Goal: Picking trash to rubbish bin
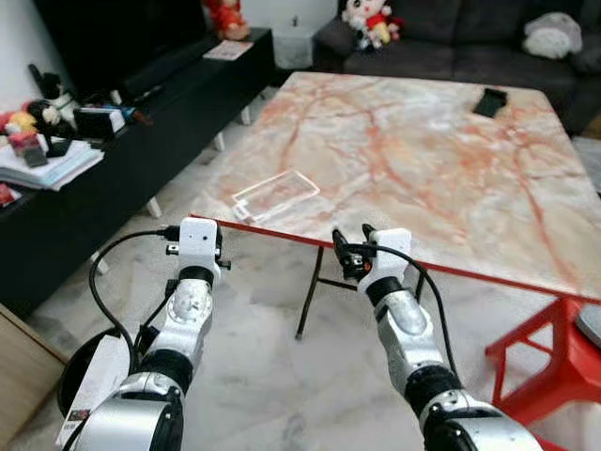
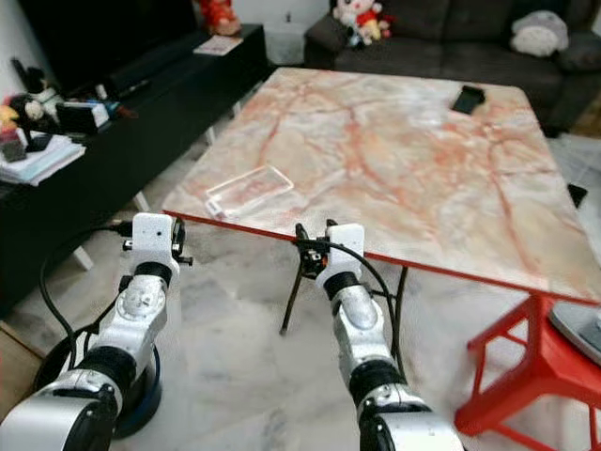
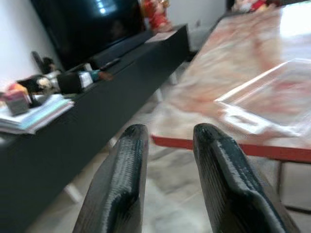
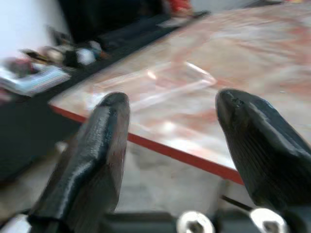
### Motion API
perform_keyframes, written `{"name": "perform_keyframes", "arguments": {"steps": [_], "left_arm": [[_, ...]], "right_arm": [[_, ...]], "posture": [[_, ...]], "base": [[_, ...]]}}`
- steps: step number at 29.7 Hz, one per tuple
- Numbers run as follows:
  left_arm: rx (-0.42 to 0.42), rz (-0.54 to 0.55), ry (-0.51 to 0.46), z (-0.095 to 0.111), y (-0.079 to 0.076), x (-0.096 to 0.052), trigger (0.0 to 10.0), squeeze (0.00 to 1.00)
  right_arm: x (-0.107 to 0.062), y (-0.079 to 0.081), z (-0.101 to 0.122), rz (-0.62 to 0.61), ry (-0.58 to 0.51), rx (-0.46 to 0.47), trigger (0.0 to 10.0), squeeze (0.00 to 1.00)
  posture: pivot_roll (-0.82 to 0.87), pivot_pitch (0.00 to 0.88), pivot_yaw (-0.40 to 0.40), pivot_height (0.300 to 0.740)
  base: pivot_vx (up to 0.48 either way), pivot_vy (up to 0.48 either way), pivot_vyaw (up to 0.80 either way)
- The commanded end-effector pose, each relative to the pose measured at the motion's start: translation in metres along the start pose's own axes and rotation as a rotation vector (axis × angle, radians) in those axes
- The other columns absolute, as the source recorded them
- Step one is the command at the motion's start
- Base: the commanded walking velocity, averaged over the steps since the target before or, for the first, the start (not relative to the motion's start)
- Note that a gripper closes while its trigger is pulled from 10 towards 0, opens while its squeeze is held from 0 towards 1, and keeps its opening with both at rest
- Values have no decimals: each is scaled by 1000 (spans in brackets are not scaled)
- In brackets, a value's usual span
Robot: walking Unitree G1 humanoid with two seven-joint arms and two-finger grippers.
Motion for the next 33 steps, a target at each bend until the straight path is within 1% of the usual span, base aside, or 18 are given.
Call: {"name": "perform_keyframes", "arguments": {"steps": [1,8,11,17,26,31,33], "left_arm": [[-2,-16,-26,7,-8,3,10000,0],[-2,-23,-28,8,-10,3,10000,0],[-2,-28,-30,8,-11,3,10000,0],[-2,-32,-34,9,-11,4,10000,0],[-5,-67,-49,13,-16,4,10000,0],[-1,-74,-53,13,-18,4,10000,0],[0,-76,-55,13,-18,3,10000,0]], "right_arm": [[-1,-11,2,-25,-4,-8,10000,0],[0,-12,4,-25,-9,-4,10000,0],[0,-12,4,-25,-10,1,10000,0],[0,-10,5,-20,-18,-2,10000,0],[0,-7,5,-16,-20,16,10000,0],[0,-5,3,-8,-9,21,10000,0],[0,-3,3,-5,-15,15,10000,0]], "posture": [[16,0,24,740],[18,0,20,740],[20,0,20,740],[23,0,20,740],[27,0,18,740],[28,0,18,740],[28,0,20,740]], "base": [[394,0,0],[398,0,0],[405,0,-731],[404,0,0],[404,0,0],[405,0,-668],[405,0,0]]}}
Point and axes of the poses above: a point about 5 cm out from each wrist's last joint towards the gripper, its own x axis pointing out of the wrist towards the gripper, its own z axis along the axis of the wrist's last joint, y = z × x, the point moved 2 cm from there along x, pointing out of the wrist towards the gripper, and after that the axes turned 5 degrees about -x, right-handed, at the moved point
